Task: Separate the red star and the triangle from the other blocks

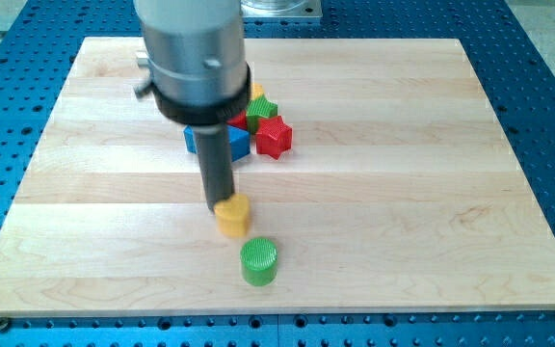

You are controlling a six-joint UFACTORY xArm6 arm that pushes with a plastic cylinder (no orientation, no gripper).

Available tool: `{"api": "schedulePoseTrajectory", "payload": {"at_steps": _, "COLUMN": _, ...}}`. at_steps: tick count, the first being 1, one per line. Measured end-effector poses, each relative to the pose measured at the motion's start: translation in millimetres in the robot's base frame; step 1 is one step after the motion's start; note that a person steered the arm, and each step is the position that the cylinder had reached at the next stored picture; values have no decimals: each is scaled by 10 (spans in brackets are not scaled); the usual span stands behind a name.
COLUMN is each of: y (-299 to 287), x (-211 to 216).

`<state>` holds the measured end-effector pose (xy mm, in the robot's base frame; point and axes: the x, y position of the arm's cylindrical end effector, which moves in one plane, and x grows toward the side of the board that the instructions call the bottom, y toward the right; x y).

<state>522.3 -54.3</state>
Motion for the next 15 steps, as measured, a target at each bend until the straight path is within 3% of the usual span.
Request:
{"api": "schedulePoseTrajectory", "payload": {"at_steps": 3, "y": -190, "x": -394}}
{"api": "schedulePoseTrajectory", "payload": {"at_steps": 5, "y": 196, "x": -558}}
{"api": "schedulePoseTrajectory", "payload": {"at_steps": 6, "y": 737, "x": -573}}
{"api": "schedulePoseTrajectory", "payload": {"at_steps": 7, "y": 1831, "x": -592}}
{"api": "schedulePoseTrajectory", "payload": {"at_steps": 8, "y": 2501, "x": -822}}
{"api": "schedulePoseTrajectory", "payload": {"at_steps": 9, "y": 1981, "x": -1143}}
{"api": "schedulePoseTrajectory", "payload": {"at_steps": 10, "y": 896, "x": -1142}}
{"api": "schedulePoseTrajectory", "payload": {"at_steps": 12, "y": -321, "x": -1064}}
{"api": "schedulePoseTrajectory", "payload": {"at_steps": 14, "y": 834, "x": -907}}
{"api": "schedulePoseTrajectory", "payload": {"at_steps": 15, "y": 615, "x": -492}}
